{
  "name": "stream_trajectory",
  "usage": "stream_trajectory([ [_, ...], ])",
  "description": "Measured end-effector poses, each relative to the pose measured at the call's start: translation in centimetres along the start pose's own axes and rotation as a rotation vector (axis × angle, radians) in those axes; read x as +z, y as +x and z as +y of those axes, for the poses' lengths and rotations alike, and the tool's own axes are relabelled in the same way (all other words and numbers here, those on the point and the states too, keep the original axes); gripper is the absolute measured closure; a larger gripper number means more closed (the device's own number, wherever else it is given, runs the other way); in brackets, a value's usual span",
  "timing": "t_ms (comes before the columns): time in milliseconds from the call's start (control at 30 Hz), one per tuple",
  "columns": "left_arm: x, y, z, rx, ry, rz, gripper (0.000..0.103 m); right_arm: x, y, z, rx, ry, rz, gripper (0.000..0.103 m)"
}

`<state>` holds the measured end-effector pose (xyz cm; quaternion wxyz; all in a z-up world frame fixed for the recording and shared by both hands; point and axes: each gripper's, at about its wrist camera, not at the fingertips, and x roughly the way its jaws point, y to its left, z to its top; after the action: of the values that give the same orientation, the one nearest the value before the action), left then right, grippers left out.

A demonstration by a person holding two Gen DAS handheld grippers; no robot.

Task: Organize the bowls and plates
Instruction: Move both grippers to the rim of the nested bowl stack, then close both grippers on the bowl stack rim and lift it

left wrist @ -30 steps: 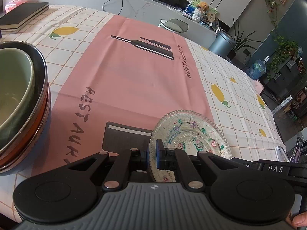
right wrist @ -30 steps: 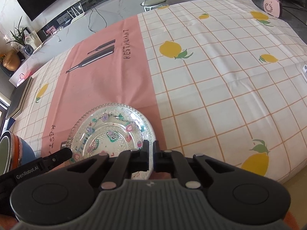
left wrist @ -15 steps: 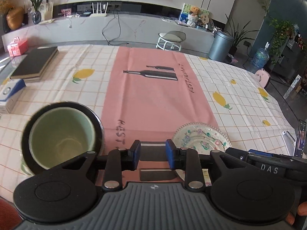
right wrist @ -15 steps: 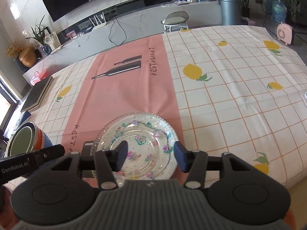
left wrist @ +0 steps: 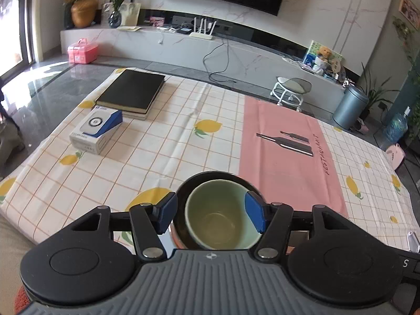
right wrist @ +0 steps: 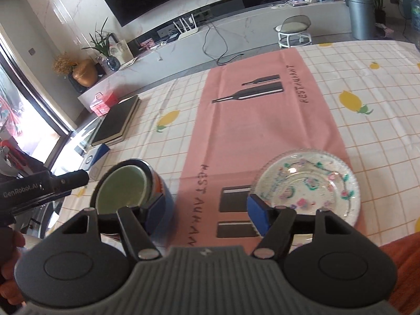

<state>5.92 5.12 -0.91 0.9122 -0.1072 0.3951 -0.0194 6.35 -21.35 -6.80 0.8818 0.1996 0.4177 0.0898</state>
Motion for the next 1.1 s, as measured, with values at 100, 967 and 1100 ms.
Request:
stream_trajectory([
  [100,-0.1,0.9,2.2,0.017,-0.069,0.030,0.031,0.4,1.6,1.8,0.031,0.023,0.032,0.020],
  [967,-2.1,10.2,7.3,-0.090,-0.385,0.300,0.036,-1.1,13.6,1.9,0.076,0.330,0.317,0.039],
  [1100,-2.3,10.6,7.2,-0.077,-0.389,0.313,0.037,-1.4,14.1,1.7,0.091,0.356,0.326,0.044],
])
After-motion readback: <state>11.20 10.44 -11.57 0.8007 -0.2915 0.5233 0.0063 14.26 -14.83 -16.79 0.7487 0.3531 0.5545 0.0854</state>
